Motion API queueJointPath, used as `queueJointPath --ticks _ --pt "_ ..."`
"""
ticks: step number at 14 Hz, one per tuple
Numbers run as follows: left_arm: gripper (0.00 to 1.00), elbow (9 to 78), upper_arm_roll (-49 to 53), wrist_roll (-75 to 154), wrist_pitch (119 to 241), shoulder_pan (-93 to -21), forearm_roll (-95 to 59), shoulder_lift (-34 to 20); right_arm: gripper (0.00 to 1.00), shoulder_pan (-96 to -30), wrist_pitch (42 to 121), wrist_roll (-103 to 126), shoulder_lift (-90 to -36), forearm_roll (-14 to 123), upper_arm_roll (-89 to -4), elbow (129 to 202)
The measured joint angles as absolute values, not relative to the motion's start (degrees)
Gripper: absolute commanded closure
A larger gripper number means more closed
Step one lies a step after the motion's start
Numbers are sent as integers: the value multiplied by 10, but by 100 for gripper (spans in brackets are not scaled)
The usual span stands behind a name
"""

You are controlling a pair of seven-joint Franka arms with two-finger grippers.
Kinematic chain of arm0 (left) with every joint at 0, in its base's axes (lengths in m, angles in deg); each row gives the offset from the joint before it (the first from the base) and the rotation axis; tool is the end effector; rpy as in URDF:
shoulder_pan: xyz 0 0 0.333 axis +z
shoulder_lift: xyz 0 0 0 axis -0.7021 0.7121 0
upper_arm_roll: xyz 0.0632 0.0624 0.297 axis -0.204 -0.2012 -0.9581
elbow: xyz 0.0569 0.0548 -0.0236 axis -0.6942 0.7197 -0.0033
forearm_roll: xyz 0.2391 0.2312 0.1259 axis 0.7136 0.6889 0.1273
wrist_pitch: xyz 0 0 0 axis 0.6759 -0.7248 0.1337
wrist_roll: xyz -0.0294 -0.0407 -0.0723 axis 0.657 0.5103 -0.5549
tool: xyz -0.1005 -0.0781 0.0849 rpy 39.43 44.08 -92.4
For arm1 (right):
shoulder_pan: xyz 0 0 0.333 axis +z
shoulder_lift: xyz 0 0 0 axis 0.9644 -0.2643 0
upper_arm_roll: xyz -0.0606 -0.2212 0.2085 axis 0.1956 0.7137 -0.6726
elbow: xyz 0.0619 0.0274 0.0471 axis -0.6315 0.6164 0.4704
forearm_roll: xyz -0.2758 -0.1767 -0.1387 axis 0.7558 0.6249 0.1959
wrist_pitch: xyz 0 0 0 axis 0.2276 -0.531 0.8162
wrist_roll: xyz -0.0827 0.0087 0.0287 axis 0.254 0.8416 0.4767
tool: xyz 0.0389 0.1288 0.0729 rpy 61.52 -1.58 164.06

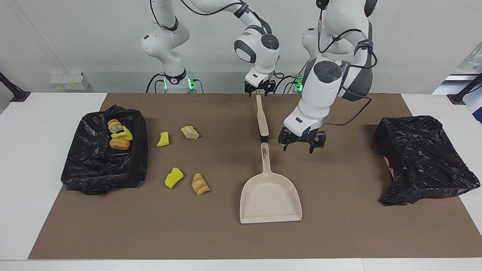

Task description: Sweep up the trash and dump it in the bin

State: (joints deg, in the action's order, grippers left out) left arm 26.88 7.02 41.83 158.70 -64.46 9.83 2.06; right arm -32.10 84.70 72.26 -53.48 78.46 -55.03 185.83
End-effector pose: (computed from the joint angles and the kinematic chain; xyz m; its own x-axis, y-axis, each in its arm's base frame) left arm 0.5656 -0.2820 0.4074 0.9803 -0.1734 0.0947 -0.1775 -0.9834 0.0366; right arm 0.2548 0.4282 0.3170 0.9825 0.0327 -0.1831 0.0422 -0.9979 0.0482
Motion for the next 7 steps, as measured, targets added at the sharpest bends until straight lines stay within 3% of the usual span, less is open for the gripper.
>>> queueJointPath --ticks 1,7 --pt "0 269 70 432 1605 -655 99 34 100 -321 848 726 -535 784 -550 1859" --pt "0 267 70 479 1656 -679 103 62 100 -321 851 731 -534 783 -548 1859"
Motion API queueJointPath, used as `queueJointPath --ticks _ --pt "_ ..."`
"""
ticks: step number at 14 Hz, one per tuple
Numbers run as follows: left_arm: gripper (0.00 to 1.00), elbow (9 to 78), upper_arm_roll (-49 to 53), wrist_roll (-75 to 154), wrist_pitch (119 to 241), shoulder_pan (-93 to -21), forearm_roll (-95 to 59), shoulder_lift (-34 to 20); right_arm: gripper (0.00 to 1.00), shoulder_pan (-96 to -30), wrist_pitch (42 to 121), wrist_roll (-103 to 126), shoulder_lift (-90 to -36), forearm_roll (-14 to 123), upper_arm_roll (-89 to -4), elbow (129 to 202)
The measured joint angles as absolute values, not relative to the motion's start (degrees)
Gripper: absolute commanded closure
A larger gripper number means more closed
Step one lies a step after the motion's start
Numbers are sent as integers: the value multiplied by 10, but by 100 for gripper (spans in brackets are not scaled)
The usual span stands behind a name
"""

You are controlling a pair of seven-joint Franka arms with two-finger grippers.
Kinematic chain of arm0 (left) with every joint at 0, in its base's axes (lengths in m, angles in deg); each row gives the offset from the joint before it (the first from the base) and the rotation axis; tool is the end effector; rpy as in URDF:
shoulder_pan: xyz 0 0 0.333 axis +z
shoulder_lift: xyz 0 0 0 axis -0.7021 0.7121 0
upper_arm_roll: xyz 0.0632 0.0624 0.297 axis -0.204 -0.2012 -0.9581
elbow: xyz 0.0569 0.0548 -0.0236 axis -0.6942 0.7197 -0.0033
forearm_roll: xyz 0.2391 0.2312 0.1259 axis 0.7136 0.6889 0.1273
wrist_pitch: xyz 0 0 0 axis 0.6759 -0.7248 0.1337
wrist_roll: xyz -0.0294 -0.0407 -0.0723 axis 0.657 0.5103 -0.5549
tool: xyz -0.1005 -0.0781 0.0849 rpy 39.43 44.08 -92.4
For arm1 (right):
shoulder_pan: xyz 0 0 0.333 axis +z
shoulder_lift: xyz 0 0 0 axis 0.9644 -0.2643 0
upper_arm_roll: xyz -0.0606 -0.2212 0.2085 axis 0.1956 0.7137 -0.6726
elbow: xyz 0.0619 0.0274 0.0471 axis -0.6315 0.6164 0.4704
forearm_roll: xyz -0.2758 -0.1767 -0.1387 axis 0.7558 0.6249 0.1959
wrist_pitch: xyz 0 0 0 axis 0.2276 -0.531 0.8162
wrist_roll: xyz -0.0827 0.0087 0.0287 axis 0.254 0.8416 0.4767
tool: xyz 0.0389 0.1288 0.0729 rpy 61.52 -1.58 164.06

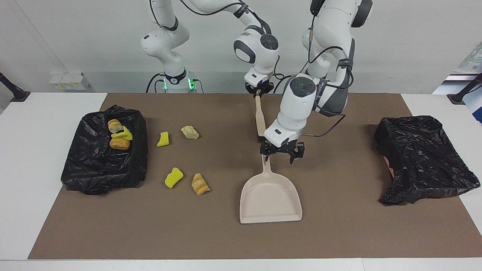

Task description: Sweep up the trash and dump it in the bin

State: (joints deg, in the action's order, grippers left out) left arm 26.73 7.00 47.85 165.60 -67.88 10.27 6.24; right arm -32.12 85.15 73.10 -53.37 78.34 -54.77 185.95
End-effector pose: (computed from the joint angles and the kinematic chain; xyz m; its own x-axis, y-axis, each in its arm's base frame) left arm 0.5671 -0.3251 0.3748 0.9827 -0.1268 0.1352 -0.1371 -0.9881 0.0696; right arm 0.2572 0.4276 0.3176 0.9839 0.0123 -0.1785 0.0206 -0.9988 0.0447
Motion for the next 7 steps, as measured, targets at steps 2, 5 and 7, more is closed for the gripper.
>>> queueJointPath --ticks 2,5,7 --pt "0 269 69 491 1656 -691 103 74 100 -323 850 766 -524 786 -546 1859" --pt "61 268 69 520 1665 -706 111 100 100 -346 795 798 -477 797 -541 1860" --pt "100 268 69 540 1665 -707 113 102 100 -388 740 798 -431 801 -539 1866"
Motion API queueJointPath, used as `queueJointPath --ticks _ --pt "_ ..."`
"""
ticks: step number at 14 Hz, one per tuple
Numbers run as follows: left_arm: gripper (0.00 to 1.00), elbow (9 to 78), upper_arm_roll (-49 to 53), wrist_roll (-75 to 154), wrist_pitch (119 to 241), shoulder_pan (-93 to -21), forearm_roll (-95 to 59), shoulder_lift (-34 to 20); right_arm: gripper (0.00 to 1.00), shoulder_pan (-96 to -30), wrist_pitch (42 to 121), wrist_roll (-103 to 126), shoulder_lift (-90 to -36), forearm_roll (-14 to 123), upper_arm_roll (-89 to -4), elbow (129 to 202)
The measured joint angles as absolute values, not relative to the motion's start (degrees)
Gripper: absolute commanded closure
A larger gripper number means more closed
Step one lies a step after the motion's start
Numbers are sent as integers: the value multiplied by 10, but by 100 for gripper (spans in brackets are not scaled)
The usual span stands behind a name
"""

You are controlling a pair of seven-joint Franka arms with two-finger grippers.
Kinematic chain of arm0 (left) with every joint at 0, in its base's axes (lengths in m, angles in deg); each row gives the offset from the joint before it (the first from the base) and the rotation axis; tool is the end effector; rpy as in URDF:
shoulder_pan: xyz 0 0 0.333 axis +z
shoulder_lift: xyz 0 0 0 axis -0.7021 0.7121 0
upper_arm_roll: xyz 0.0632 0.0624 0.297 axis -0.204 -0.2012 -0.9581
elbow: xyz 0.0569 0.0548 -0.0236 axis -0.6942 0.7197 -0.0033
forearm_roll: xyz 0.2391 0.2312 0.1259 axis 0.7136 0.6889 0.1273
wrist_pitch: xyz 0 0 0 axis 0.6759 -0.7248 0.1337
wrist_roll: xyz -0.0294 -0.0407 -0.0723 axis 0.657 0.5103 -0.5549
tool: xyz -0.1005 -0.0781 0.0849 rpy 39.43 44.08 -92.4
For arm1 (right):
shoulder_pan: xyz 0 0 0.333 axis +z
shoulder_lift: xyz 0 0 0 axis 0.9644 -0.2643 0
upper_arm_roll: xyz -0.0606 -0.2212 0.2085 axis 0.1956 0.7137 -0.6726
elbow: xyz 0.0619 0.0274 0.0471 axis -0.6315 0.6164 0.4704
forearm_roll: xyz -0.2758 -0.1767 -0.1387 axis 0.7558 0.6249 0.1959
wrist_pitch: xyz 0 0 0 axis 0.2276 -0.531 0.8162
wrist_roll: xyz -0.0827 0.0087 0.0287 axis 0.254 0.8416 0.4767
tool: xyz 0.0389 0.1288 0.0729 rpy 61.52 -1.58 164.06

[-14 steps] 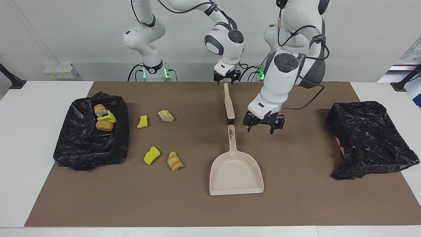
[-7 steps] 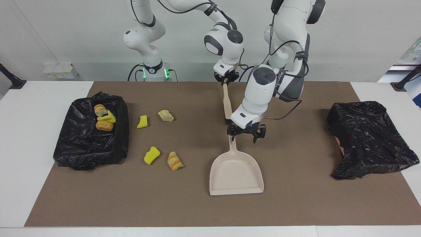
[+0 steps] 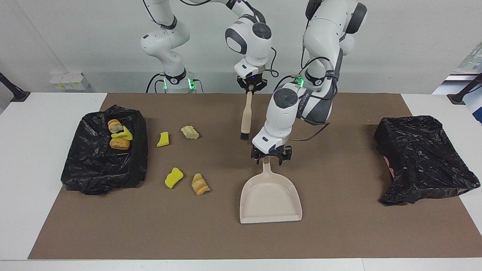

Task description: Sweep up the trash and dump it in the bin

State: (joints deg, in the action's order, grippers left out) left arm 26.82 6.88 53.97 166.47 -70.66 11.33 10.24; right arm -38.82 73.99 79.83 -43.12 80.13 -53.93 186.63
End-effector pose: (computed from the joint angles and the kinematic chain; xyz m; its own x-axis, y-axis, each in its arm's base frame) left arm 0.5548 -0.3517 0.3302 0.9934 -0.0793 0.0828 -0.0836 -0.9952 0.0499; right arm 0.2859 0.3607 0.3830 0.9688 -0.2092 -0.1331 -0.1935 -0.9735 0.1221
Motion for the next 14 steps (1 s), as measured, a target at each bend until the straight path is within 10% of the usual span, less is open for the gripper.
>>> queueJointPath --ticks 14 --pt "100 265 54 356 1581 -673 129 53 100 -654 597 722 -327 904 -536 2014"
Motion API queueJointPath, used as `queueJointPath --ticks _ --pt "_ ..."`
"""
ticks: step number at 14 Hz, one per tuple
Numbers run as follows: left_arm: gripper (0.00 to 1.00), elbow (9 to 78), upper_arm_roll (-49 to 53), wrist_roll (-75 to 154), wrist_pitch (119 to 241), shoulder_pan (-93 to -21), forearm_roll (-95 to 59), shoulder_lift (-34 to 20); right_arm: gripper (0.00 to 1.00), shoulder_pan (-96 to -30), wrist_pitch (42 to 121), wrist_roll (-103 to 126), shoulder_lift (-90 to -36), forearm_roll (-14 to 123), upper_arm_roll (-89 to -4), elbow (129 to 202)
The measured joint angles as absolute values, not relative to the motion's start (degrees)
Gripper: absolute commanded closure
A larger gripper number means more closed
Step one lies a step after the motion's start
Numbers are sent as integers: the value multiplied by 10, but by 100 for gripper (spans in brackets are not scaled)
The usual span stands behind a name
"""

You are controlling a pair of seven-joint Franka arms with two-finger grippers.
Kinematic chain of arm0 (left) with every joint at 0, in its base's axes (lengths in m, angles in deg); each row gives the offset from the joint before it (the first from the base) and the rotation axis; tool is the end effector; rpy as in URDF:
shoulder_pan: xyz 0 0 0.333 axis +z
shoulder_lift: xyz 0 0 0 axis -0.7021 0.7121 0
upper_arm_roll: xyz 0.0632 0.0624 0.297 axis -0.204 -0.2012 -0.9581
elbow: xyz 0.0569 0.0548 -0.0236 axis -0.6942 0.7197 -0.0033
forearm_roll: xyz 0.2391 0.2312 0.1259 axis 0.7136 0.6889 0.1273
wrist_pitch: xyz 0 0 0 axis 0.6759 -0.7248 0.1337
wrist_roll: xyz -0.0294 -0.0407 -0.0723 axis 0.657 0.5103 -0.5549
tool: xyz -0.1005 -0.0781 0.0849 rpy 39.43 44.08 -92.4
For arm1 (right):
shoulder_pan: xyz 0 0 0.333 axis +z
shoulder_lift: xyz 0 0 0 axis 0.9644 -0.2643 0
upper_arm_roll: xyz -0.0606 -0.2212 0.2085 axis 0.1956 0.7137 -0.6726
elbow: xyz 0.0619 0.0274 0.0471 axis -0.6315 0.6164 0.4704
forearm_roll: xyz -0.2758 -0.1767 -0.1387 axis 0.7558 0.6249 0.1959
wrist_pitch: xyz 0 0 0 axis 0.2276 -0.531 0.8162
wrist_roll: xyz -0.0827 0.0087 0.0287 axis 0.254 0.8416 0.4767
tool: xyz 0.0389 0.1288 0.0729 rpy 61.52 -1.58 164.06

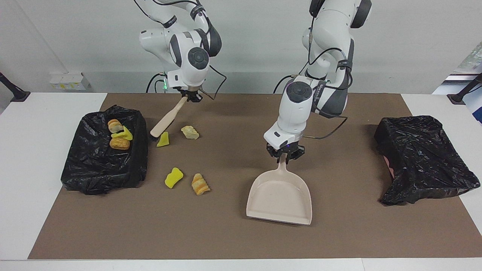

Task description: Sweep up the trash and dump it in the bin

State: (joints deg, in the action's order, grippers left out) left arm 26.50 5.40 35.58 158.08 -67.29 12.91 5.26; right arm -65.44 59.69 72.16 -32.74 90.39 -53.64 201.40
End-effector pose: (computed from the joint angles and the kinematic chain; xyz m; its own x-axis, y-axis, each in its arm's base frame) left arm 0.5643 -0.2918 0.3736 0.9441 -0.3261 0.0485 -0.3245 -0.9452 -0.0369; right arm 0.3157 0.1202 0.3514 0.8425 -0.5058 -0.1854 -0.3771 -0.7995 0.4676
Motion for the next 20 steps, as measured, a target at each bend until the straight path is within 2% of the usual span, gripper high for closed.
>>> queueJointPath --ticks 5,9,11,13,16,20 --pt "100 266 53 166 1532 -658 133 45 100 -676 597 654 -284 906 -537 2065" --pt "100 269 52 1 1514 -656 135 43 100 -681 600 617 -279 888 -540 2078" --pt "100 280 52 -89 1512 -655 139 38 100 -679 634 609 -283 855 -545 2082" --pt "100 298 52 -174 1511 -654 152 29 100 -671 670 607 -293 811 -547 2078" --pt "100 334 54 -272 1522 -655 160 9 100 -657 686 607 -327 765 -547 2033" --pt "100 437 58 -298 1606 -671 163 -42 100 -645 720 607 -392 737 -547 1974"
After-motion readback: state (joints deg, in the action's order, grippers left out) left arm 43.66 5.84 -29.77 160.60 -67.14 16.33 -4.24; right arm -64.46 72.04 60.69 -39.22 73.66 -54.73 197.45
